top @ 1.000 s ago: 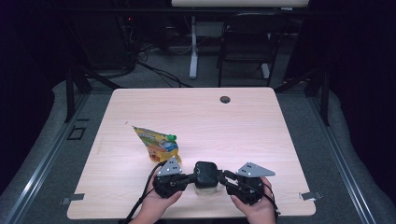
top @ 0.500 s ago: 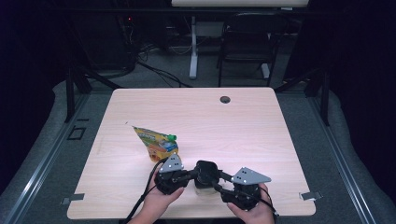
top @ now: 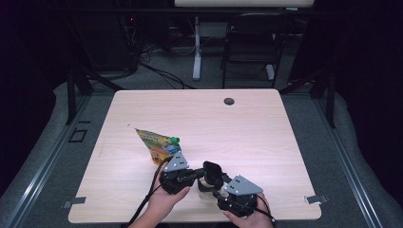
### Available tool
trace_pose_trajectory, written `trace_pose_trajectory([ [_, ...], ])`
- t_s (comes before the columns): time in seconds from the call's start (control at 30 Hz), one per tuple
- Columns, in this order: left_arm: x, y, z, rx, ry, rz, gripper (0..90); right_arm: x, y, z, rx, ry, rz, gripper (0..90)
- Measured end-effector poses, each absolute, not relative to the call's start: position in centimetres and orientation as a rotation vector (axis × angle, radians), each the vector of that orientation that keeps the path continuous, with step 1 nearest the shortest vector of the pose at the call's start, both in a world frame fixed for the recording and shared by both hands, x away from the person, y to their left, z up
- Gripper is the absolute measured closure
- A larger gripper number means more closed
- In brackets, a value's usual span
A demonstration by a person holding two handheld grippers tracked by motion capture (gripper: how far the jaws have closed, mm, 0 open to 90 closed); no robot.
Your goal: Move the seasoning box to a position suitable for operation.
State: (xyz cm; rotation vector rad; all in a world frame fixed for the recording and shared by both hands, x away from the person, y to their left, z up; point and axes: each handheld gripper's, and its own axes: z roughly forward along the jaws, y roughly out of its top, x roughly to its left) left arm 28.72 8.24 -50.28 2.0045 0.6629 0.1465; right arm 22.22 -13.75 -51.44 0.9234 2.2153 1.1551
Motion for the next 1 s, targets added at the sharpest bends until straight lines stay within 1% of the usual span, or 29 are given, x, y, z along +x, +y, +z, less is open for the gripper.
trace_pose_trajectory([
  [0.1,28.7,8.2,-50.3,2.004,0.663,0.149,89.9,22.2,-13.5,-51.5,0.911,2.194,1.143,46.7],
  [0.37,28.8,8.3,-50.7,2.010,0.675,0.149,90.0,22.1,-13.7,-51.3,0.923,2.154,1.155,51.6],
  [0.53,28.9,8.2,-51.4,2.031,0.681,0.157,90.0,21.9,-13.7,-51.1,0.916,2.156,1.154,57.3],
  [0.8,28.9,8.3,-52.4,2.025,0.707,0.140,90.0,21.8,-14.1,-50.9,0.932,2.160,1.169,61.4],
  [1.0,29.0,8.3,-52.3,2.027,0.701,0.142,90.0,21.7,-14.3,-50.8,0.936,2.150,1.182,63.0],
])
